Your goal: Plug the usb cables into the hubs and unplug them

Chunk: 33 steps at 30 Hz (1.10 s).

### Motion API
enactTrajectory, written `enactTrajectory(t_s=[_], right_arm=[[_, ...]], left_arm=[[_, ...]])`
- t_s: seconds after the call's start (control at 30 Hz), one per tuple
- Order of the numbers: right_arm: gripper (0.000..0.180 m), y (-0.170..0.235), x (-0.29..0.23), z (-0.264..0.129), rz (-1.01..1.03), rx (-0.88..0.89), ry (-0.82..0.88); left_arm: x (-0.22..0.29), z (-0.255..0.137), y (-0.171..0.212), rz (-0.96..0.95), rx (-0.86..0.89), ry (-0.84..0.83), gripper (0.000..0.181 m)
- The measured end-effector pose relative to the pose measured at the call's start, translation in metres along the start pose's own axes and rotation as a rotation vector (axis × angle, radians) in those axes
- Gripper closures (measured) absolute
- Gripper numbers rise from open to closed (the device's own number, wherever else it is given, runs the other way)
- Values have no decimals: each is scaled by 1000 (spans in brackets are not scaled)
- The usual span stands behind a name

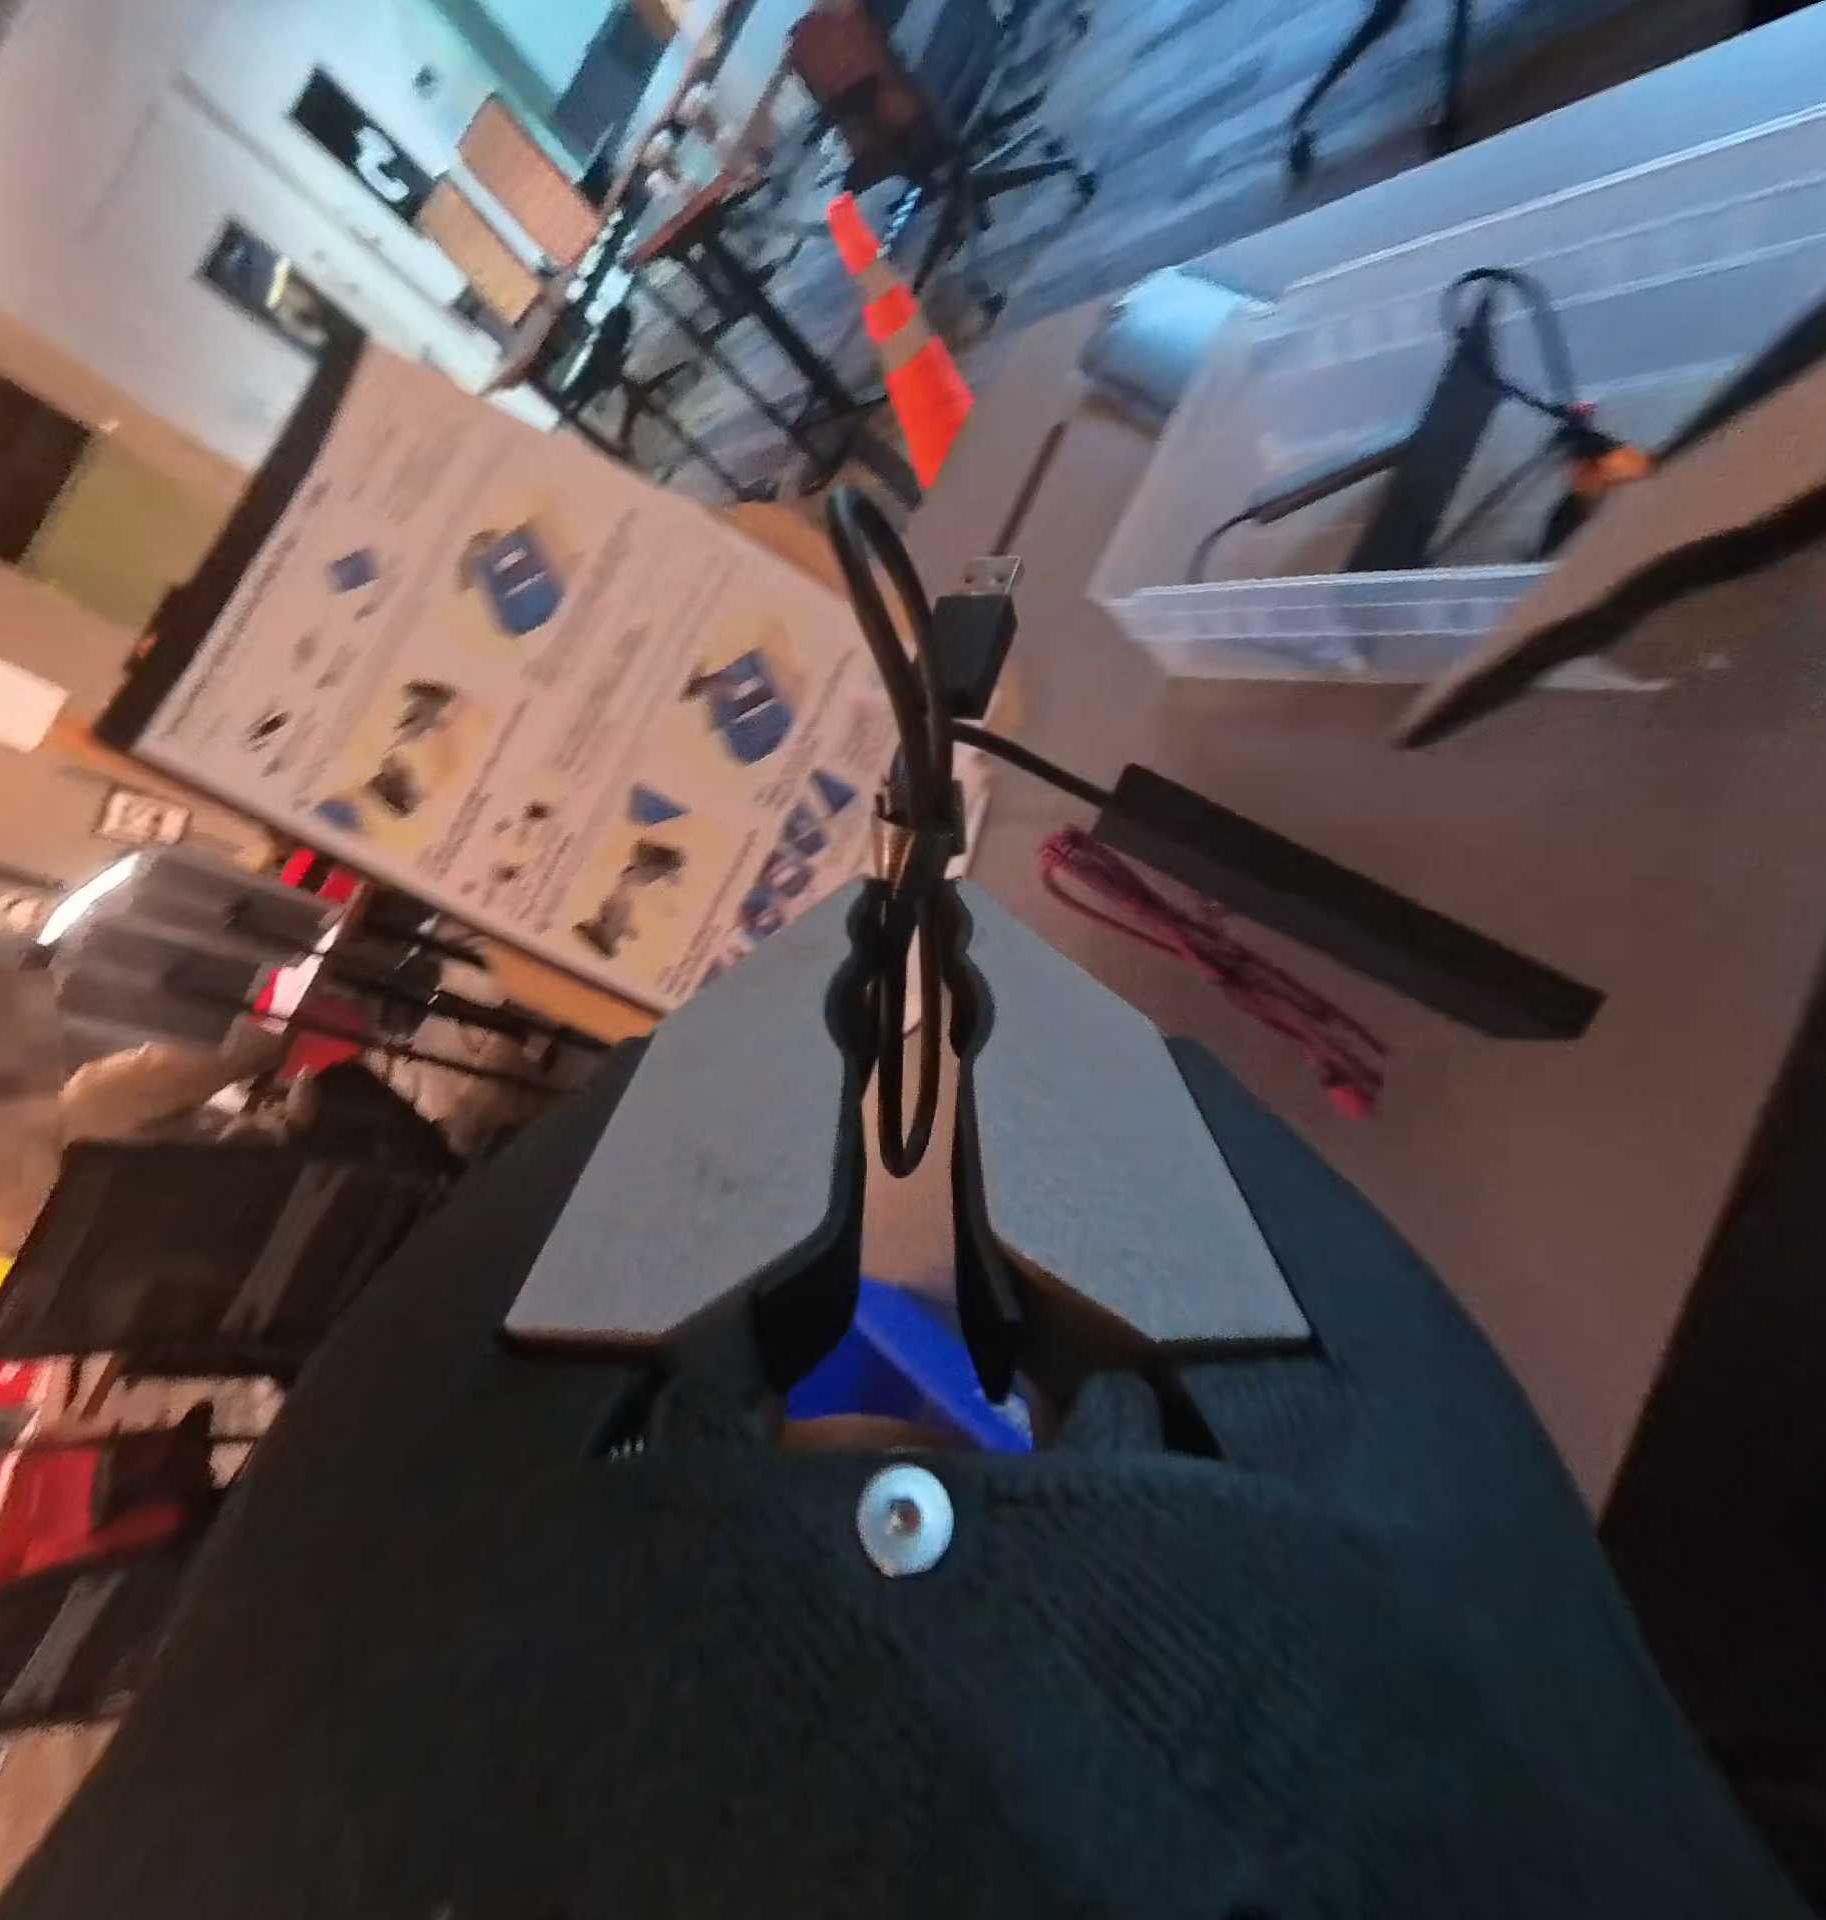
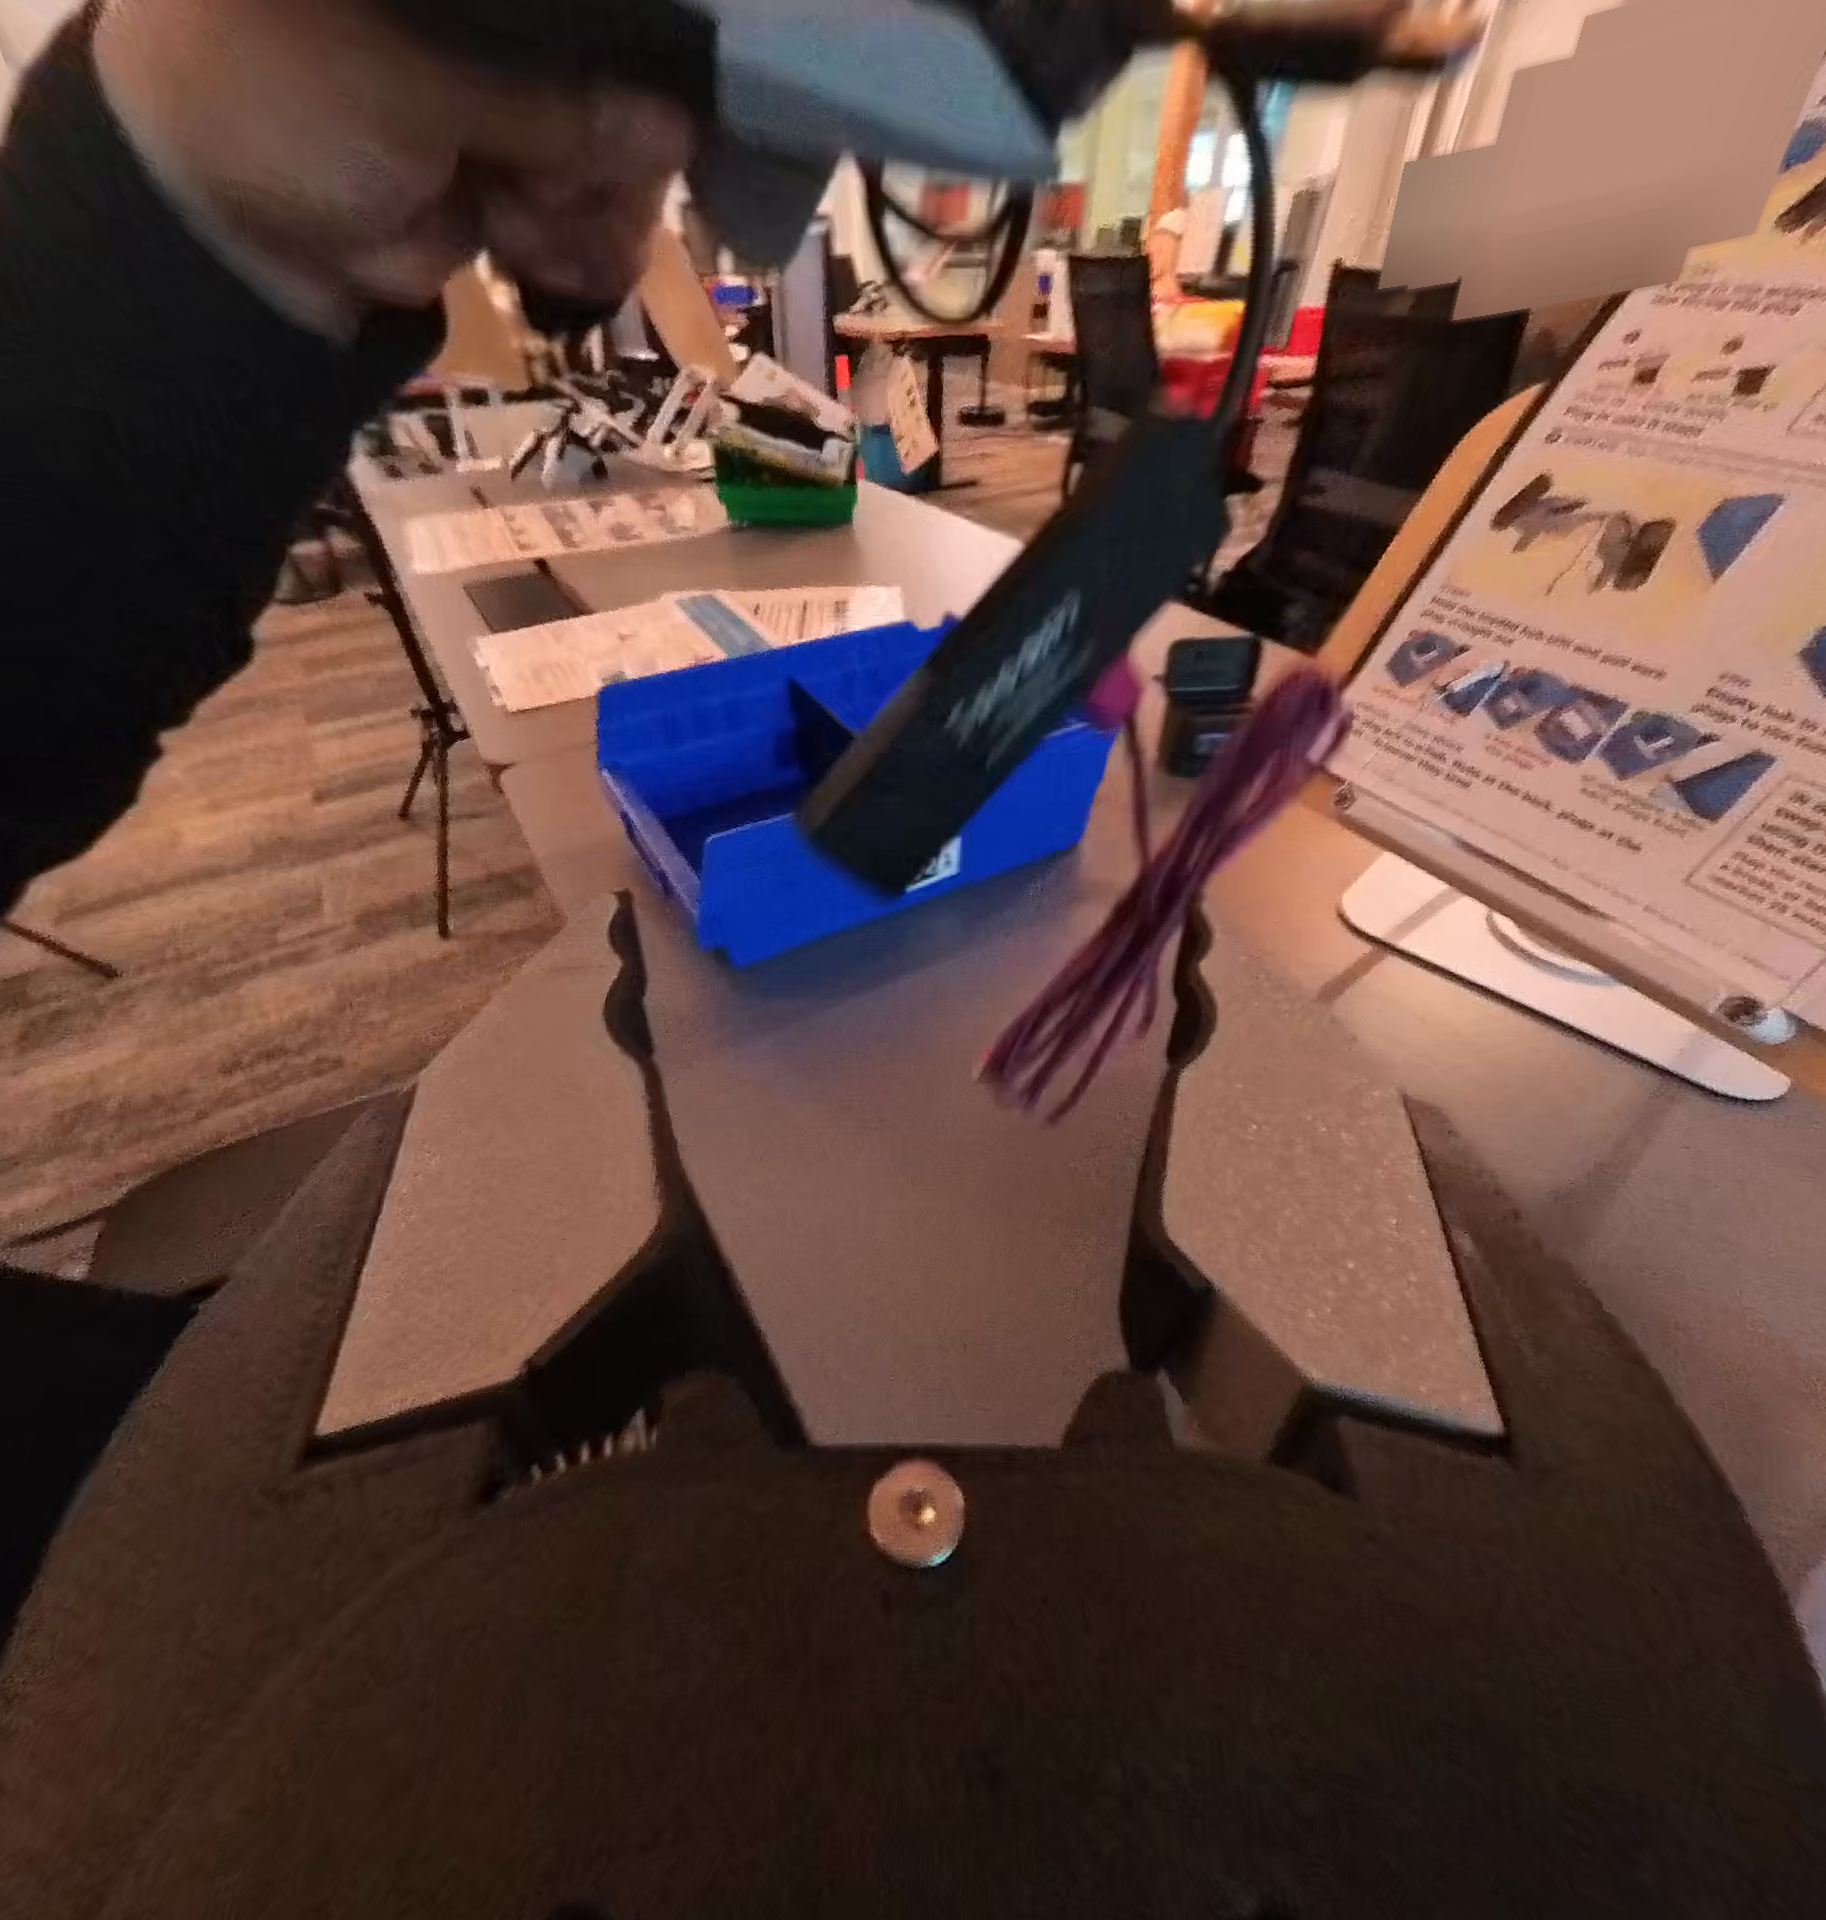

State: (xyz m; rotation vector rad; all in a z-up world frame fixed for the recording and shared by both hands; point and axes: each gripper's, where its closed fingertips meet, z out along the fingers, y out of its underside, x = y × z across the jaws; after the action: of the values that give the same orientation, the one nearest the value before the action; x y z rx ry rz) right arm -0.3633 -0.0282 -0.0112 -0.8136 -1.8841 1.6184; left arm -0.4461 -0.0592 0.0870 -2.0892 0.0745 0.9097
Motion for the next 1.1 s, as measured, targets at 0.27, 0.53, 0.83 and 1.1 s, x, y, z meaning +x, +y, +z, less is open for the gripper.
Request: enactTrajectory(t_s=[0.27, 0.53, 0.83, 1.1], right_arm=[[127, 54, 40, 11, -129, -256, 112], [138, 72, 62, 25, -243, -309, 161], [140, 91, 87, 36, -111, -297, 140], [140, 118, 97, 58, -578, -402, 345]], left_arm=[[97, 15, -1, 23, 113, 99, 173], [101, 29, 54, -287, 187, 94, 168], [150, 40, 156, -756, 170, 258, 154], [171, 68, 142, -1054, 292, 484, 157]])
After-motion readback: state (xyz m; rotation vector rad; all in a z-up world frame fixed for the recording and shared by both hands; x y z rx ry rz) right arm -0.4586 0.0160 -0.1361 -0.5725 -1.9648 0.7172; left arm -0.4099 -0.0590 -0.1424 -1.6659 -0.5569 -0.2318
